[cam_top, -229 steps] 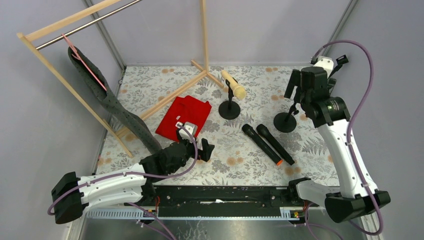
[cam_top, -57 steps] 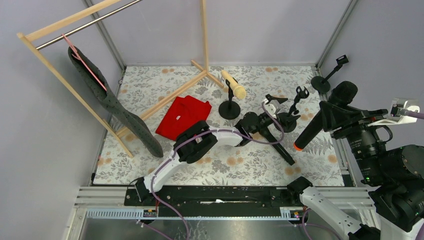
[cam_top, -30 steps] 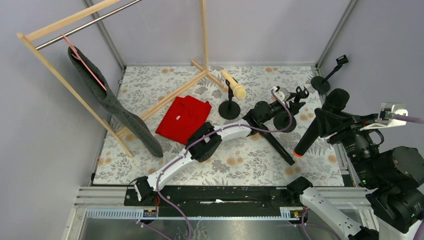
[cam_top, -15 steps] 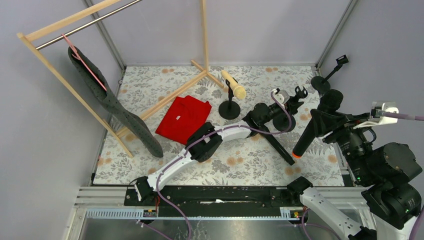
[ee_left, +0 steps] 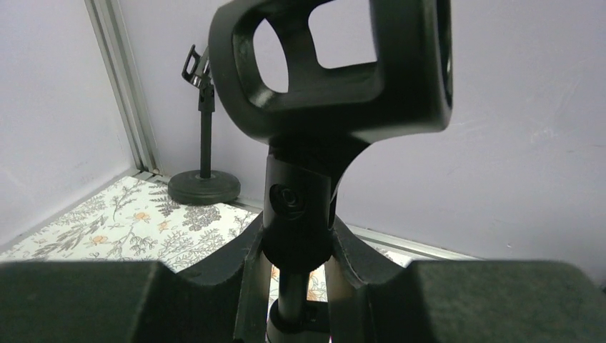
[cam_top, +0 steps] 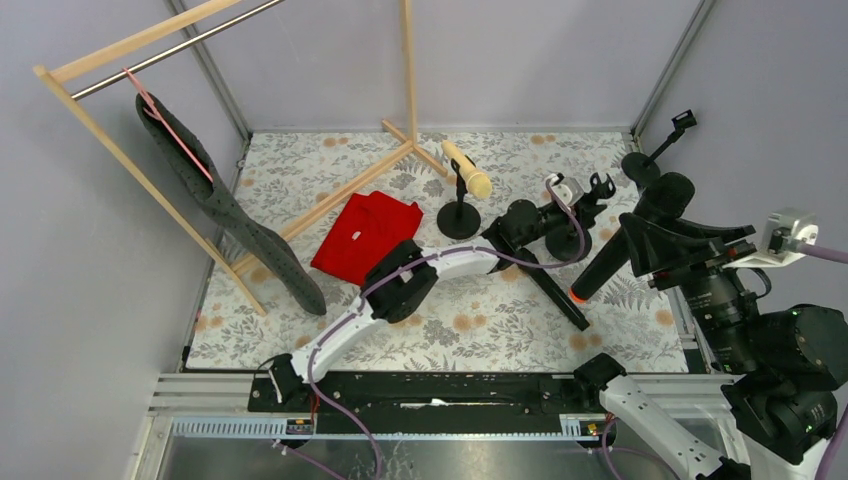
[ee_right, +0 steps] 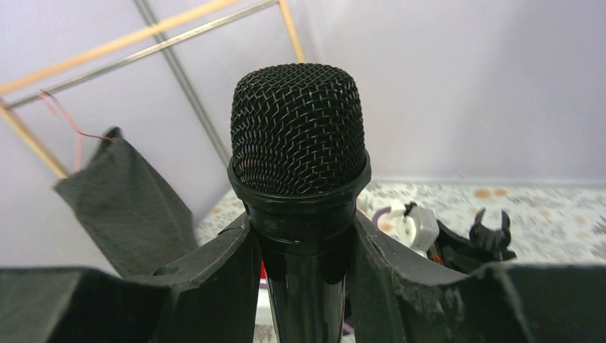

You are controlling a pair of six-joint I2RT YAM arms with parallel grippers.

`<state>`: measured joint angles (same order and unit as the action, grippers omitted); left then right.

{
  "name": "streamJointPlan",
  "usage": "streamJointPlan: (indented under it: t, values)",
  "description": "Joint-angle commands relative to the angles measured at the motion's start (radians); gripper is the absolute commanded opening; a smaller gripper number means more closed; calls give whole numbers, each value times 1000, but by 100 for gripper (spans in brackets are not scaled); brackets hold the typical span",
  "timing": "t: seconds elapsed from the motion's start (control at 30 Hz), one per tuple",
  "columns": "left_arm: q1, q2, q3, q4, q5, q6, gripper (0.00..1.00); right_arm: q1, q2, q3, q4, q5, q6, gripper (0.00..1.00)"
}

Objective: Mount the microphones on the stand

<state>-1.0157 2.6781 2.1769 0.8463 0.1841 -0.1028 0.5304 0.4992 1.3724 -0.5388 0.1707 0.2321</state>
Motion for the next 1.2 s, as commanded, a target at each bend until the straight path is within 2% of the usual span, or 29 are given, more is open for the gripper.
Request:
streamJointPlan:
  t: [0.0, 0.2, 0.3, 0.53, 0.77, 0.9, 0.97, 1.03, 1.17]
  values:
    - [-35, -304, -107, 211, 22, 51, 0, 6, -20, 59, 219, -98, 29, 0]
    - [-62, -475, -302, 278, -7, 60, 0, 6, -28, 87, 246, -118, 30, 5]
    - [-65, -586, -437, 306, -30, 26, 0, 6, -31, 91, 254, -142, 18, 0]
    - [-91, -868, -961, 440, -82, -15, 0, 6, -13, 117, 217, -146, -8, 0]
    - [-115, -1139, -1379, 381, -134, -45, 0, 6, -35, -23, 359, -232, 19, 0]
    - [-114, -1274, -1530, 336, -157, -13, 0, 5, 35, -66, 387, -345, 28, 0]
    - [-112, -1341, -1581, 296, -169, 23, 0, 5, 61, -129, 474, -426, 49, 0]
    - [-104, -1385, -1628, 285, -176, 39, 0, 5, 75, -229, 654, -493, 88, 0]
    - [-47, -1446, -1708, 309, -129, -32, 0, 6, 106, -390, 950, -574, 159, 0]
